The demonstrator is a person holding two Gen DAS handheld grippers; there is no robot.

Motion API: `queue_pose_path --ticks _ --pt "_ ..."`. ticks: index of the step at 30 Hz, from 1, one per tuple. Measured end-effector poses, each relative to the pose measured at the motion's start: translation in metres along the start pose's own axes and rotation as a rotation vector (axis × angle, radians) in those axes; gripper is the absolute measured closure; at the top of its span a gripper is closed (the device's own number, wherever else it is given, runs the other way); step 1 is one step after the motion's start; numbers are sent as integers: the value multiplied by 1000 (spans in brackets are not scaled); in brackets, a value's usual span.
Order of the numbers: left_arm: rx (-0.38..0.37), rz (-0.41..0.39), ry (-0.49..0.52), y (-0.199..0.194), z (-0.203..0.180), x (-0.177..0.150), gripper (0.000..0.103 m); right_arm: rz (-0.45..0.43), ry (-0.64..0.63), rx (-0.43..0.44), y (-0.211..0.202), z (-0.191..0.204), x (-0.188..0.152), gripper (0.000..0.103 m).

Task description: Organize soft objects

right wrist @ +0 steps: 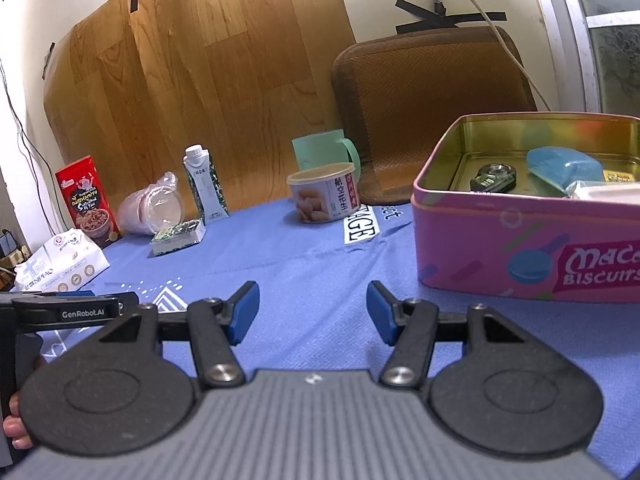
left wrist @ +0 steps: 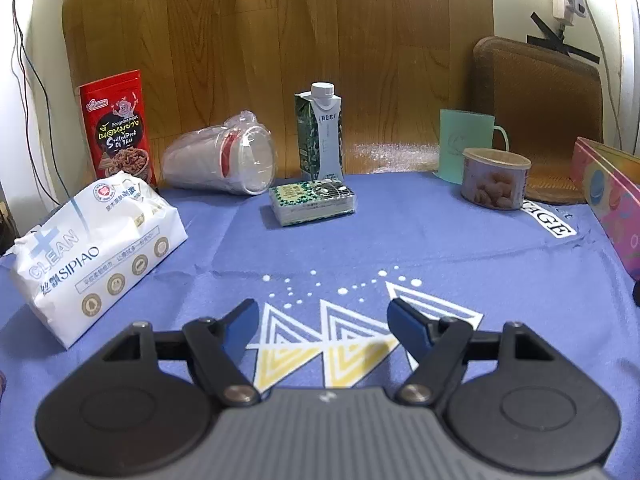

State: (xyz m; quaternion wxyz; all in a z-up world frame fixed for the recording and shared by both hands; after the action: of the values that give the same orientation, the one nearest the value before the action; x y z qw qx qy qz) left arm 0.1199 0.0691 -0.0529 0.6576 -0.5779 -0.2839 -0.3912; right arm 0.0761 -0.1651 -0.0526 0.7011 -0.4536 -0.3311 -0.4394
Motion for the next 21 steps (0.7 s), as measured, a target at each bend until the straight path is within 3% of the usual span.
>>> queue_pose_path --ticks 3,7,11,16,21 --pt "-20 -24 -25 -4 2 0 29 31 -25 -16 6 3 -2 41" --pt "-56 -76 -125 -11 18 3 18 73 -141 55 35 34 7 41" --pt "-46 -68 -265 -11 42 0 17 131 -225 127 82 69 15 39" --pt "57 -61 -424 -11 76 -7 16 199 -323 246 153 123 20 27" --pt "80 -43 -507 -10 92 -15 15 255 -290 297 212 167 21 9"
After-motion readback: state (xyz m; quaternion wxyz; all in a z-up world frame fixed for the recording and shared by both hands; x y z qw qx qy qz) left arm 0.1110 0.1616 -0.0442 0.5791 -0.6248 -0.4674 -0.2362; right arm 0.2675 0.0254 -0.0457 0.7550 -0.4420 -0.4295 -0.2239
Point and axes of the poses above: each gripper's, at about its wrist camera, not at the fingertips, and y roughly the way its jaws point, z to its left, x to its top, the point moved 8 cm from there along y, roughly the way its jaws point, and after that the axes turned 8 degrees about y, right-handed, at the moved point
